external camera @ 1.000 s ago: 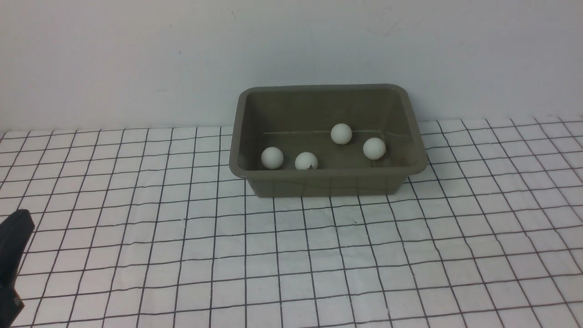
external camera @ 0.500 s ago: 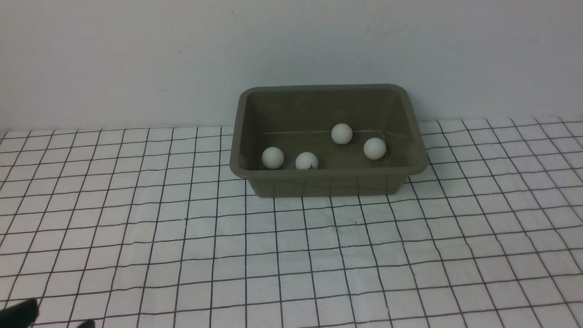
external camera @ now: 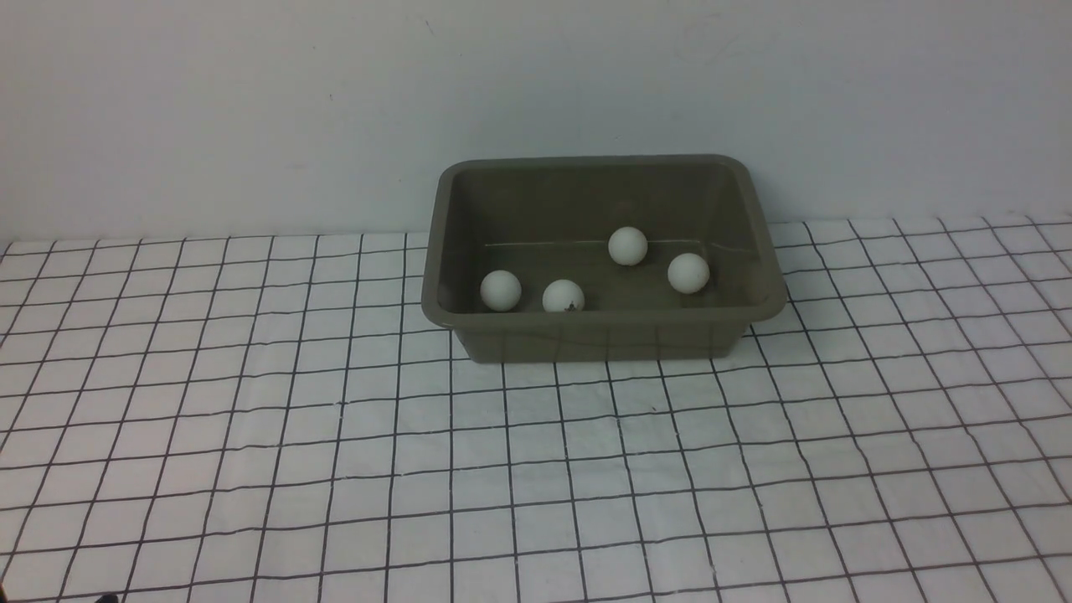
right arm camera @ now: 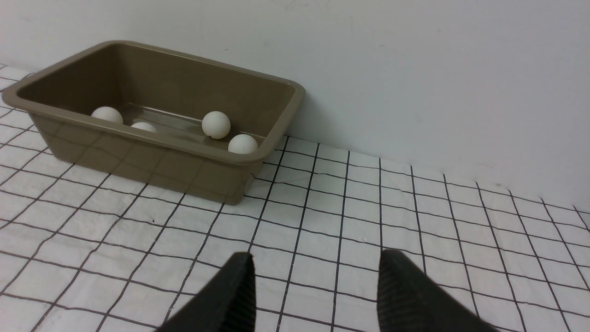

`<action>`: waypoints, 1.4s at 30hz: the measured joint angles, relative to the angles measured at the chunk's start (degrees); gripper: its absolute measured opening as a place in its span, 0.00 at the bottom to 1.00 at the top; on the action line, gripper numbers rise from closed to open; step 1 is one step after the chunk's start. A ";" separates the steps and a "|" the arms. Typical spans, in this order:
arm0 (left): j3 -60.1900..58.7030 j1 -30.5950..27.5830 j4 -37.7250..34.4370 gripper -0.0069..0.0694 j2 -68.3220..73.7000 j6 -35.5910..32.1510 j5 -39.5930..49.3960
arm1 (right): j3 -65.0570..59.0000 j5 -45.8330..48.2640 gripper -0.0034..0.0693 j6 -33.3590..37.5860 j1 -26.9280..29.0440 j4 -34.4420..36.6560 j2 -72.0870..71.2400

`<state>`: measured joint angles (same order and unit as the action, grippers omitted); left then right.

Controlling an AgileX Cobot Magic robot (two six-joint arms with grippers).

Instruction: Put the table tennis balls into the box on the white checkered tablecloth.

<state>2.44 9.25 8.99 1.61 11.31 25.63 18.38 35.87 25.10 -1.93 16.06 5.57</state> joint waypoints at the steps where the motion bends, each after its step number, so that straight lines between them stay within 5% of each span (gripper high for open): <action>1: -0.29 -0.86 -0.72 0.76 -0.77 -0.30 -0.01 | 0.00 0.00 0.51 0.00 0.00 0.00 0.00; 12: -3.46 -8.20 -4.76 0.76 -2.22 -1.80 -1.04 | 0.00 0.00 0.51 0.00 0.00 0.00 0.00; 20: -3.58 -12.56 -5.47 0.76 -2.22 -11.73 -1.91 | 0.00 0.00 0.51 0.00 0.00 0.00 0.00; 42: -3.58 -12.62 -5.65 0.76 -2.22 -12.56 -1.97 | 0.00 0.29 0.51 0.00 0.00 0.05 0.00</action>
<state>-1.13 -3.37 3.34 -0.61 -1.26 23.66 18.38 36.17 25.10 -1.93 16.10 5.57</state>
